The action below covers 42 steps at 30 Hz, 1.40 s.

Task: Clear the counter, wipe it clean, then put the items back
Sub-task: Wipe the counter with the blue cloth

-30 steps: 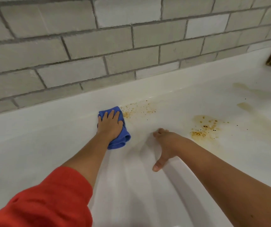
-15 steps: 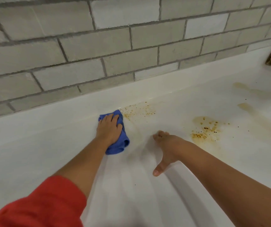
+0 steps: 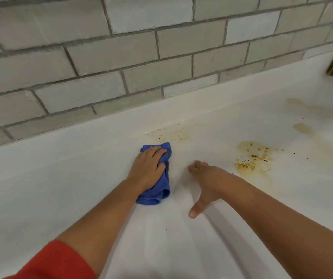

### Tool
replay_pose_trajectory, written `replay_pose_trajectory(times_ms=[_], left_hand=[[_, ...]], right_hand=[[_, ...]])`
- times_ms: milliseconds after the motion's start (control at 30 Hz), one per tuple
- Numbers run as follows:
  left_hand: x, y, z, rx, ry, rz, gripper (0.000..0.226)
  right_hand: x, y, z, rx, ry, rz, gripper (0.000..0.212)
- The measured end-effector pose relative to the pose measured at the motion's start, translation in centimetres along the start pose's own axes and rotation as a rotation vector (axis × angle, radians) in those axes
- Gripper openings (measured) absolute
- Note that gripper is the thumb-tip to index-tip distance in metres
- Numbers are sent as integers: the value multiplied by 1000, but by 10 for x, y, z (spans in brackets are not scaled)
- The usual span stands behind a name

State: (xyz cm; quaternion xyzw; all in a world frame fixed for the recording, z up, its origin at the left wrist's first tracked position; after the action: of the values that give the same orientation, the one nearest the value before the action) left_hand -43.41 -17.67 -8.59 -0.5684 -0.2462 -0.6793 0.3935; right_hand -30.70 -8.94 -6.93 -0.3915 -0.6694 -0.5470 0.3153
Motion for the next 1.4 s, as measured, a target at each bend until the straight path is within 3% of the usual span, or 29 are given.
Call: replay_pose_trajectory(times_ms=[267,433,567,667,800,1000,1267,1333,1400], left_hand=[[-4,-80,-31,214,-84,-36,46],[-8,-42,-11,188,-85,-60,49],[-1,18,7,114,-144,-13,66],[5,10,-15,280,-155,28,53],[16,-31,-52,511,-174,31,51],[6,-79,-16,260,-114,18,42],[-9,-74,-1,109,-99,-87,50],[-4,-56,-19,163,-108,-37,52],[6,-41,-49,372,-124,25,53]], right_hand=[[-1,-4,1,0,6,8,124],[-2,-1,3,4,-14,31,127],[-1,0,1,-2,-11,8,126],[0,-1,0,-5,11,9,127],[-2,-2,-1,-2,16,15,127],[-1,-5,0,-5,4,-2,124],[-1,-1,2,-18,2,2,123],[-1,1,2,-8,6,21,123],[-3,3,1,-2,6,28,123]])
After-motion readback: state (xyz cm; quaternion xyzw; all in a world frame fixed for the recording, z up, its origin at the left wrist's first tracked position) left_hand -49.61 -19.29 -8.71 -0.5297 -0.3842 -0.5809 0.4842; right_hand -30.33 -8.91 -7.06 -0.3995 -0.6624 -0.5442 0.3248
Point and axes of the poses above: each hand's wrist, its own y-axis away from the middle knuckle, its own x-axis out of the back of the hand, z = x × y, the point moved 8 cm from there along -y, towards the middle knuckle, and after that the axes turned 12 degrees about x, right-handed, at the moved point
